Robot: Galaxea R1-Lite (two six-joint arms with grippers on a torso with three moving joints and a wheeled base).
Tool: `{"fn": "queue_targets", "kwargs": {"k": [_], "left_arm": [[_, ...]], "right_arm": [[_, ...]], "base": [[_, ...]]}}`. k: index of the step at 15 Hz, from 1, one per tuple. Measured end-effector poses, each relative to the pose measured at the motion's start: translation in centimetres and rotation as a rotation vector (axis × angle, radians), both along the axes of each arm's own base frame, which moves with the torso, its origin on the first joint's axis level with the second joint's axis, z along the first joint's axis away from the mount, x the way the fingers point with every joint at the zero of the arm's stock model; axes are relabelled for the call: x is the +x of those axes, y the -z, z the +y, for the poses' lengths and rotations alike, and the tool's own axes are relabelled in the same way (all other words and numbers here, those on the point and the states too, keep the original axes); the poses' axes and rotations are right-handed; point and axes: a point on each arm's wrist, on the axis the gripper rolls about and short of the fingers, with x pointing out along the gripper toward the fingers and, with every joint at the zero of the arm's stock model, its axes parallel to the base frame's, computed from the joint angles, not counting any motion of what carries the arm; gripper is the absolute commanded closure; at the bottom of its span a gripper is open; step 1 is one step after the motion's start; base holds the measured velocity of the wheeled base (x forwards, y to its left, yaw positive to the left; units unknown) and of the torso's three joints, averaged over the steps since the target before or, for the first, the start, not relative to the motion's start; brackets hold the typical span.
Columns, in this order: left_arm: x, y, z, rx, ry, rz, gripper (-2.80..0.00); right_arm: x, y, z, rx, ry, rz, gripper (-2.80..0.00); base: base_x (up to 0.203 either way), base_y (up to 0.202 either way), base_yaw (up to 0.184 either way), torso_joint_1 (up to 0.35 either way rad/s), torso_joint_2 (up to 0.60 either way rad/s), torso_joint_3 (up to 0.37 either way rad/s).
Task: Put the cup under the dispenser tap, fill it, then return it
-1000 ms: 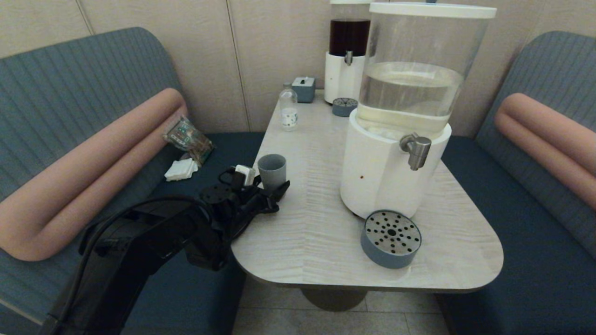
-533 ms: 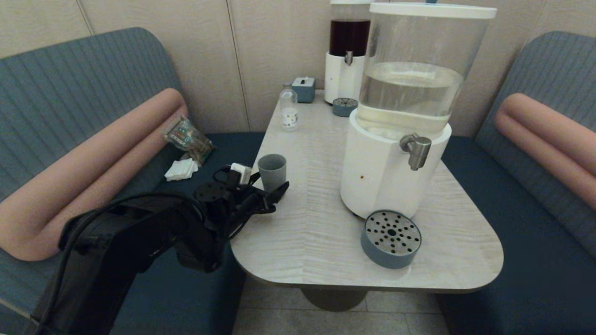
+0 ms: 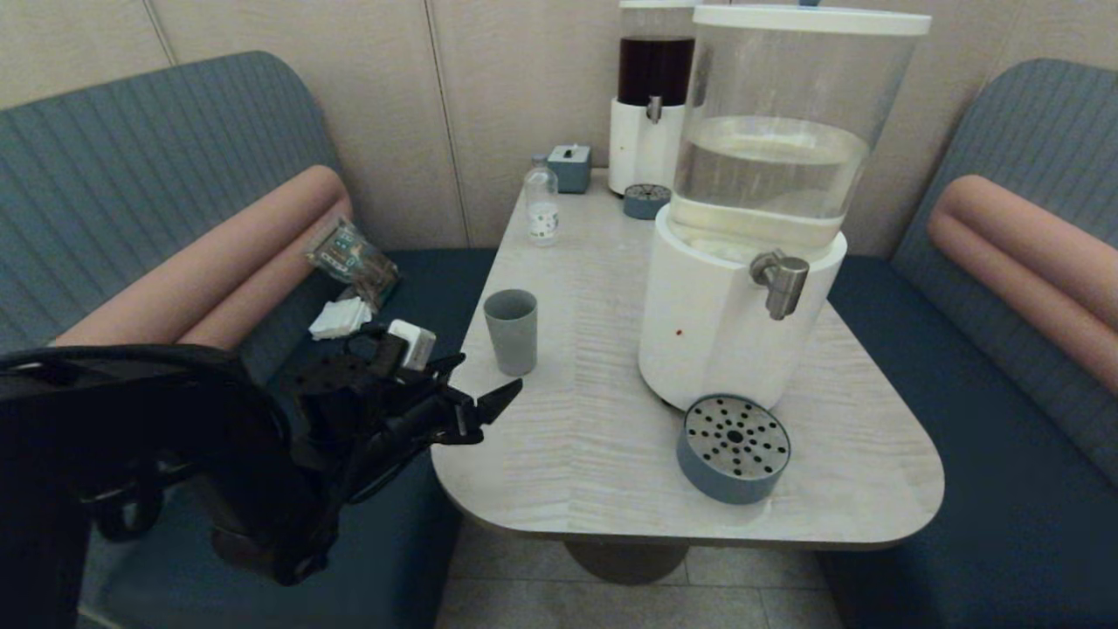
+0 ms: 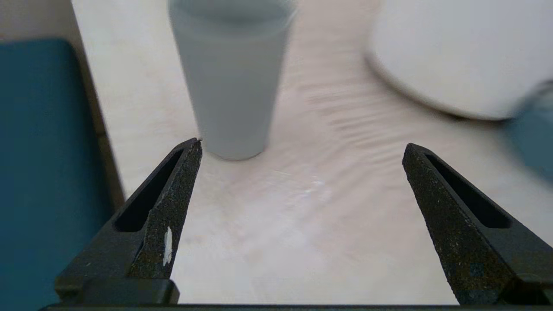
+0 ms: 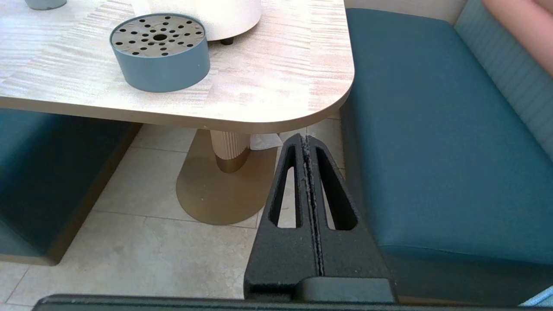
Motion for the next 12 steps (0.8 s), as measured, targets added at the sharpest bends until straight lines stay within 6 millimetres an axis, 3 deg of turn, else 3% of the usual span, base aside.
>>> {"fn": "queue_targets", "kwargs": {"k": [7,12], "left_arm": [[-10.2,-8.4,2.7,-0.061,-0.011,-0.155,0.0],[-17.8,-12.3,5.9,-0.204,-0.252,-0.297,0.0]], "right_arm": [[0.0,0.0,0.0,0.0,0.0,0.0,0.0],[0.0,0.0,0.0,0.0,0.0,0.0,0.0]], "base": [[0.0,0.0,0.0,0.0,0.0,0.0],[0.0,0.0,0.0,0.0,0.0,0.0]]}}
